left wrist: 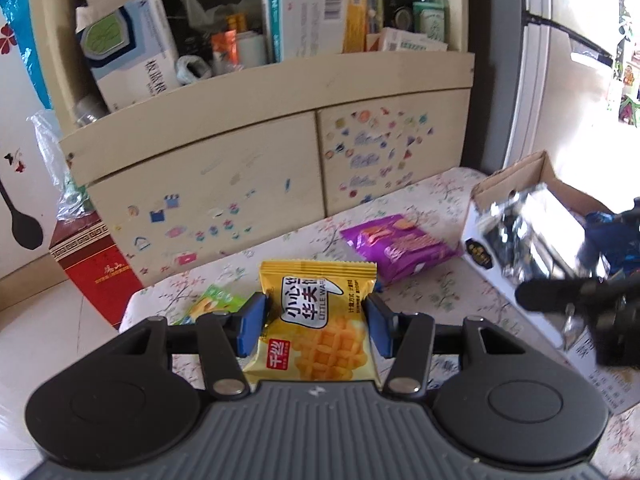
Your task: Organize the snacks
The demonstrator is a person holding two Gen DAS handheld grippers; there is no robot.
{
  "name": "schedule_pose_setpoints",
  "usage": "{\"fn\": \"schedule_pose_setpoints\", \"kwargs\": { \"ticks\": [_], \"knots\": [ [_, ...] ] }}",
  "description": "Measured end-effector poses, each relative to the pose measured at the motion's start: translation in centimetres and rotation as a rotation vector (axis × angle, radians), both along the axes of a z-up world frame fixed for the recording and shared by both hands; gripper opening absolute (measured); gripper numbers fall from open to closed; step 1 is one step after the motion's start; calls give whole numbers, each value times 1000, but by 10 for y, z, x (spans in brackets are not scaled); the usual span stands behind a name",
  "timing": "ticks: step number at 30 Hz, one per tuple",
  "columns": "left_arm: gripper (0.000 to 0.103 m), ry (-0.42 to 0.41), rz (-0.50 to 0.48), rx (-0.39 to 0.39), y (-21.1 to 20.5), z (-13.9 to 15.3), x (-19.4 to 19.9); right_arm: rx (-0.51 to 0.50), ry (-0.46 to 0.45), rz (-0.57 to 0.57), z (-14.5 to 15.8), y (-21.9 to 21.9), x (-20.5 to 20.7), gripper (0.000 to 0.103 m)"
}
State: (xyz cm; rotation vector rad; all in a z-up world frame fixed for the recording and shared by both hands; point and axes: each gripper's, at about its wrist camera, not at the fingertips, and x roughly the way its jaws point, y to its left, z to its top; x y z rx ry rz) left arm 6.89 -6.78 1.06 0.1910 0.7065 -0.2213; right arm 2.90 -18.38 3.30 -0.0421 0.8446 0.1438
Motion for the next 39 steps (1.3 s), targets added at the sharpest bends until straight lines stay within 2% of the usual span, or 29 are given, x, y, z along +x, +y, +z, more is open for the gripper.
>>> {"fn": "schedule_pose_setpoints", "kwargs": {
  "ticks": [8, 22, 30, 39],
  "knots": [
    [53, -13, -36, -37, -28, 1, -3, 23, -65, -95, 23, -38, -3, 66],
    [53, -32, -205, -134, -94, 5, -20, 107, -127, -328, 42, -118, -27, 66],
    [53, -16, -359, -212, -139, 8, -37, 157, -115, -434, 40, -143, -35, 66],
    [53, 51, -416, -264, -174, -13, -44, 156, -59, -489, 28, -152, -33, 66]
  ]
}}
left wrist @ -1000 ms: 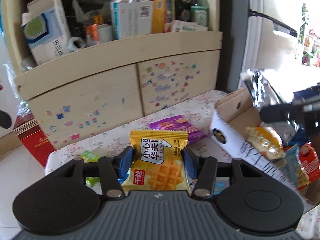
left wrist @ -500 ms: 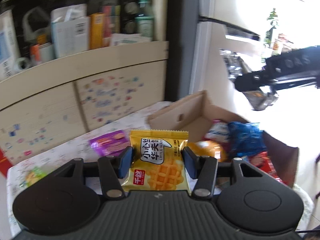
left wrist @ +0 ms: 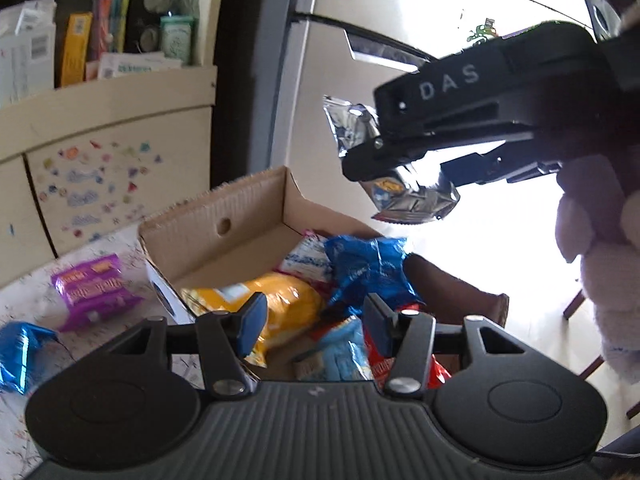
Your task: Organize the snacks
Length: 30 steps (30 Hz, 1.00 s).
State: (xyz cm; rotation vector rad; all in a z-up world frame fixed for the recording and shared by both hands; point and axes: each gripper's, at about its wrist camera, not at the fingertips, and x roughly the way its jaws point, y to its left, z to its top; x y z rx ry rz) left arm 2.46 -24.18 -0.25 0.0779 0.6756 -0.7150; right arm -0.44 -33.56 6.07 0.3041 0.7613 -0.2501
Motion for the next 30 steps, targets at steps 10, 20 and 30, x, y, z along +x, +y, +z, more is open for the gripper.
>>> {"fn": "schedule_pose_setpoints", "kwargs": {
  "ticks": [10, 20, 30],
  "knots": [
    [70, 61, 81, 148, 56, 1, 25, 46, -4, 5, 1, -3, -6, 66],
    [77, 188, -7, 291, 79, -32, 6, 100, 1, -4, -1, -2, -2, 66],
    [76, 191, -41, 436, 77, -70, -16, 109, 1, 0, 0, 2, -2, 66]
  ]
}}
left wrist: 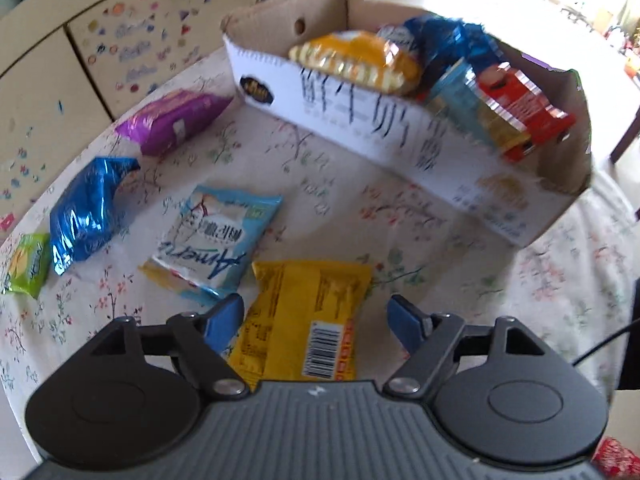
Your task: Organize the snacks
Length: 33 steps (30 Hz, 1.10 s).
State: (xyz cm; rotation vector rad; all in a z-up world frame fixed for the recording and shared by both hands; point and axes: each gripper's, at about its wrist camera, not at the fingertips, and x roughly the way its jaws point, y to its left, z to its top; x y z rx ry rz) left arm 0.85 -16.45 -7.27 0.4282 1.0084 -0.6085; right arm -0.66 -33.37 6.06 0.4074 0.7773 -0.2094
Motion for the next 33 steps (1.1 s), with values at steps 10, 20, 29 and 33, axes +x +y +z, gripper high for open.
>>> {"fn": "schedule_pose_setpoints", "kwargs": {
  "ticks": [10, 20, 29, 33],
  "knots": [
    [50, 3, 43, -117, -3, 9, -2, 33, 2, -6, -1, -7, -4, 66],
    [50, -8, 97, -398, -22, 60, 7, 53, -11, -27, 2, -10, -8, 67],
    [80, -20, 65, -451, -91, 67, 18, 40, -15, -41, 3, -13, -8, 75],
    [88, -78, 47, -448, -76, 81, 17, 43, -21, -20, 3, -10, -8, 77]
  ]
}}
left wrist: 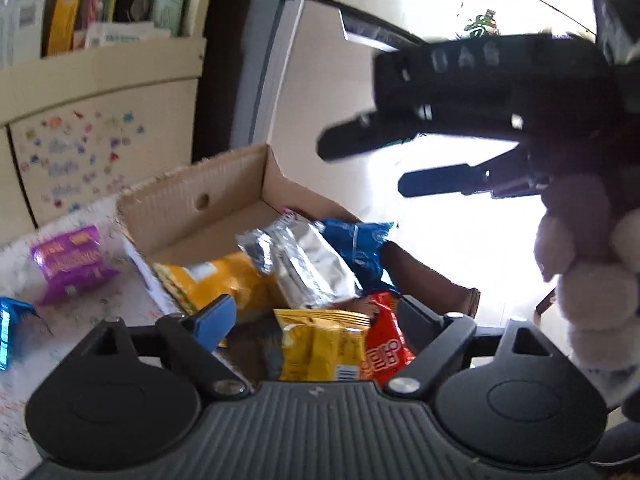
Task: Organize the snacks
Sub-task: 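Carry the yellow packet over the box and open the left tool, then move the left tool onto the blue packet while the right tool moves onto the white Amerie packet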
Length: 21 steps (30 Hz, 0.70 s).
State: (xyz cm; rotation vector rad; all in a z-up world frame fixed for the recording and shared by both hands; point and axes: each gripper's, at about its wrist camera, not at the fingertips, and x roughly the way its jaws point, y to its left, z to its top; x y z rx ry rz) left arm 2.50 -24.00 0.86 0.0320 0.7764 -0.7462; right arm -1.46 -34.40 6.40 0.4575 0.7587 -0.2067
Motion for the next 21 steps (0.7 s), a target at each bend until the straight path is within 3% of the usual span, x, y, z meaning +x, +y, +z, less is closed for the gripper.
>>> {"fn": "schedule_pose_setpoints", "kwargs": {
  "ticks": [4, 8, 13, 21],
  "knots": [
    [88, -12, 64, 25, 41, 11, 11, 19, -8, 39, -1, 8, 4, 78],
    [91, -43, 155, 103, 85, 13, 26, 19, -7, 103, -5, 26, 11, 79],
    [91, -46, 321, 165, 138, 9, 50, 12, 6, 204, -12, 58, 25, 79],
    [91, 35, 535, 138, 200, -8, 88, -19, 40, 381, -30, 113, 47, 79]
  ]
}}
